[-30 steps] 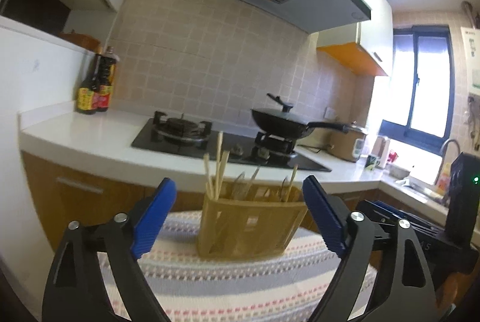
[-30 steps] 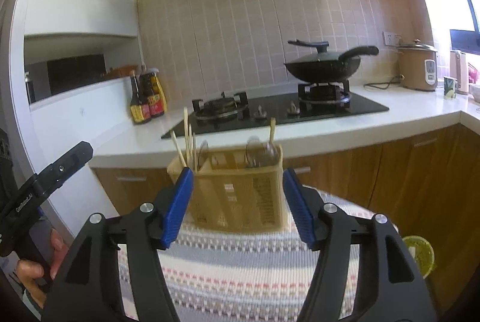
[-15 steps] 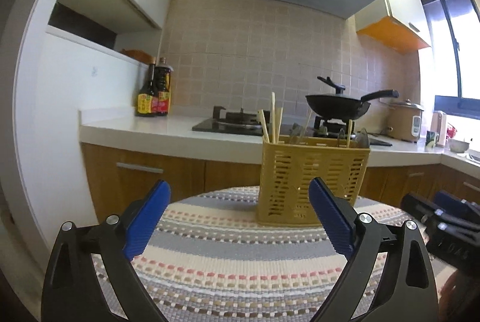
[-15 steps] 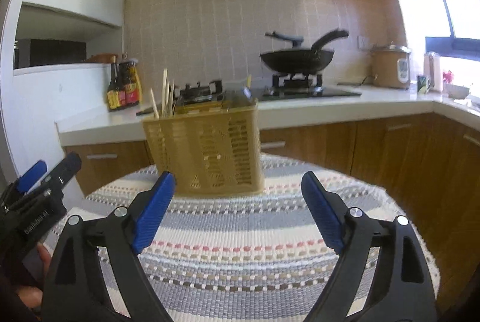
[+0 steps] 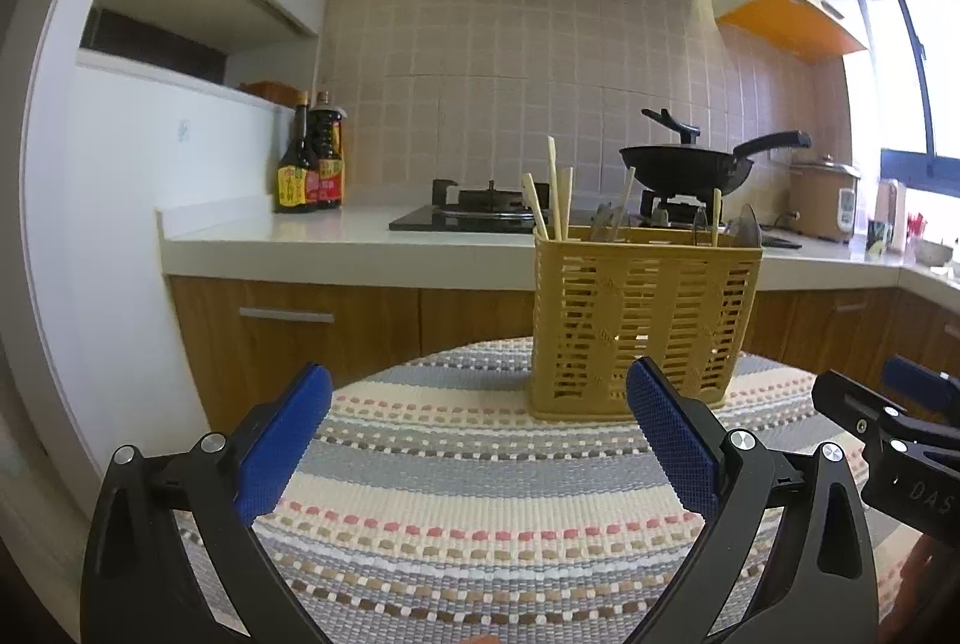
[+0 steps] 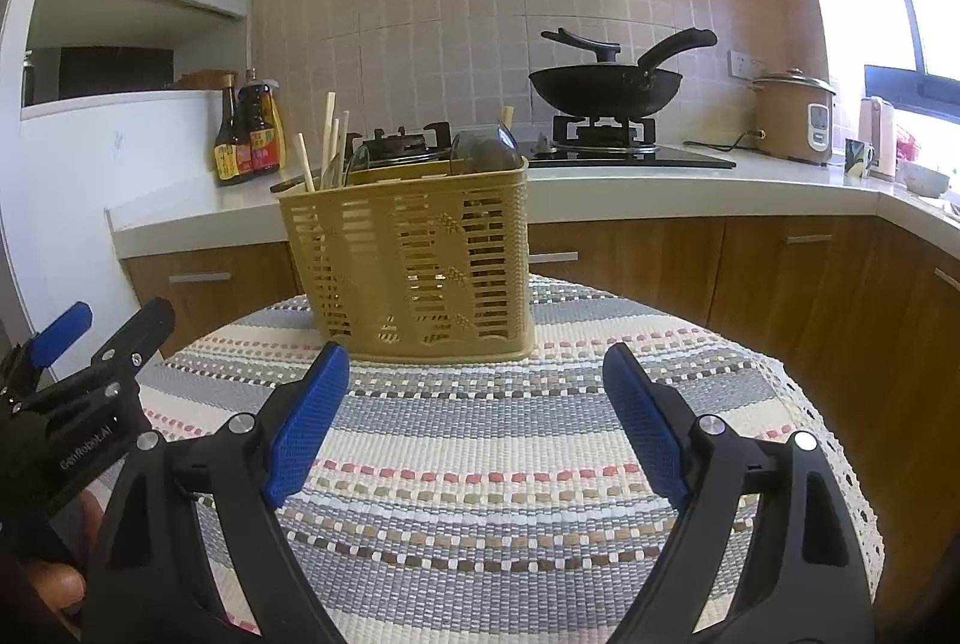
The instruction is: Organize utensils
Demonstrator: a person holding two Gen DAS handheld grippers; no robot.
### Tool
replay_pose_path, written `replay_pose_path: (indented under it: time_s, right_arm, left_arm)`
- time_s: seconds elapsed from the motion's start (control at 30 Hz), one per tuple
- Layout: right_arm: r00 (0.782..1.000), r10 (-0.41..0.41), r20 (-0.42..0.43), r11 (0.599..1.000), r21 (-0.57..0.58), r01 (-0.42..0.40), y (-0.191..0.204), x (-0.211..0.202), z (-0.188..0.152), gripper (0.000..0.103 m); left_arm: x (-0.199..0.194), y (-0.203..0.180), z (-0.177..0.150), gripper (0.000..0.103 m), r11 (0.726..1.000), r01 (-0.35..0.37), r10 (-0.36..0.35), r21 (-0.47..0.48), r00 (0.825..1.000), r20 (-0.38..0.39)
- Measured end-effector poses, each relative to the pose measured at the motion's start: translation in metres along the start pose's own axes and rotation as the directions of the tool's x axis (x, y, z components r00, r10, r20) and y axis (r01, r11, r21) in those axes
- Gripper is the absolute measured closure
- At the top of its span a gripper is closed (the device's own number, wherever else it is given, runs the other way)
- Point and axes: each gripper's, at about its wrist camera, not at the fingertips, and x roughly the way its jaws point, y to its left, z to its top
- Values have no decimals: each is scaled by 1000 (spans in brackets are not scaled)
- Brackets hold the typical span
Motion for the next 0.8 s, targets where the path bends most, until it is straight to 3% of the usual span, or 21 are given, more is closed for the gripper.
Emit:
replay_pose_path:
  time_s: [0.27, 0.8]
  right_arm:
    - [1000, -4, -1, 1000, 5, 4, -1, 0, 0, 21]
    - [1000, 1, -15, 1000, 8, -1, -2, 2, -1, 20]
  left_arm:
    - [-2, -8, -1, 8, 999, 1, -2, 39, 1000, 5]
    - [4, -7, -3, 8, 1000, 12, -11, 27, 999, -34]
